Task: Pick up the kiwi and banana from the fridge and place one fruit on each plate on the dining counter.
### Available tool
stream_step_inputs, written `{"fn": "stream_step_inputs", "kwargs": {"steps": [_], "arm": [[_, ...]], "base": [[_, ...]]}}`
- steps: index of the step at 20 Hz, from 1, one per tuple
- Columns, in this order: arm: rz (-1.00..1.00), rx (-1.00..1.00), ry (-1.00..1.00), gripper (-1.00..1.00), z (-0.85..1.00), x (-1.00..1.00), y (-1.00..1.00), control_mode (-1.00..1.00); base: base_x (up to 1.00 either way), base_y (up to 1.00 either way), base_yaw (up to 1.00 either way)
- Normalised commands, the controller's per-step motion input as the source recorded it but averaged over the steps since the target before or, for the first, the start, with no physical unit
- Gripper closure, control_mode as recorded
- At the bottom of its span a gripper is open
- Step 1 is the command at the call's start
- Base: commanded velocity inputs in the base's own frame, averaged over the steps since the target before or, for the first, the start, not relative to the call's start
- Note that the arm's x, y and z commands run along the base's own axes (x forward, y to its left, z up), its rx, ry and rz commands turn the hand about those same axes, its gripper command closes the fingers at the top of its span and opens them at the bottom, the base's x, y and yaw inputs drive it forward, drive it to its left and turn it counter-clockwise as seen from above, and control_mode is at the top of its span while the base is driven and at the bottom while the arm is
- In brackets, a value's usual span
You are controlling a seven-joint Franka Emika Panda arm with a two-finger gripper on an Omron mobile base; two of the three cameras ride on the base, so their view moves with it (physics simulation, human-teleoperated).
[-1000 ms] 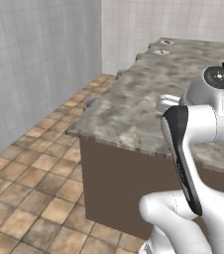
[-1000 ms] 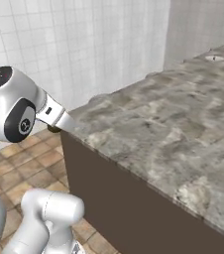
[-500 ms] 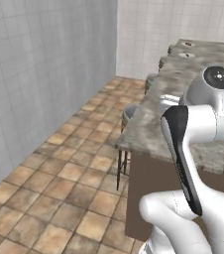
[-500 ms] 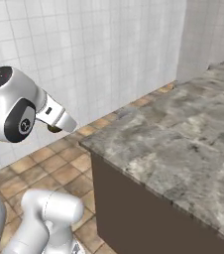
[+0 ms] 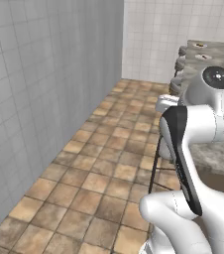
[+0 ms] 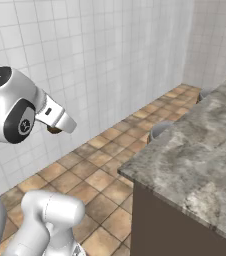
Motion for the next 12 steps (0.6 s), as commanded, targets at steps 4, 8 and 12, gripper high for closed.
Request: {"fn": "stream_step_inputs", "kwargs": {"steps": [4,8,12], "arm": [[0.00,0.00,0.00,1.00,0.00,0.00,0.00,1.00],[0.00,0.00,0.00,1.00,0.00,0.00,0.00,1.00],[0.00,0.00,0.00,1.00,0.00,0.00,0.00,1.00]], "base": [[0.80,1.00,-0.33],[0.85,0.98,-0.39],[0.89,0.92,-0.46]]}}
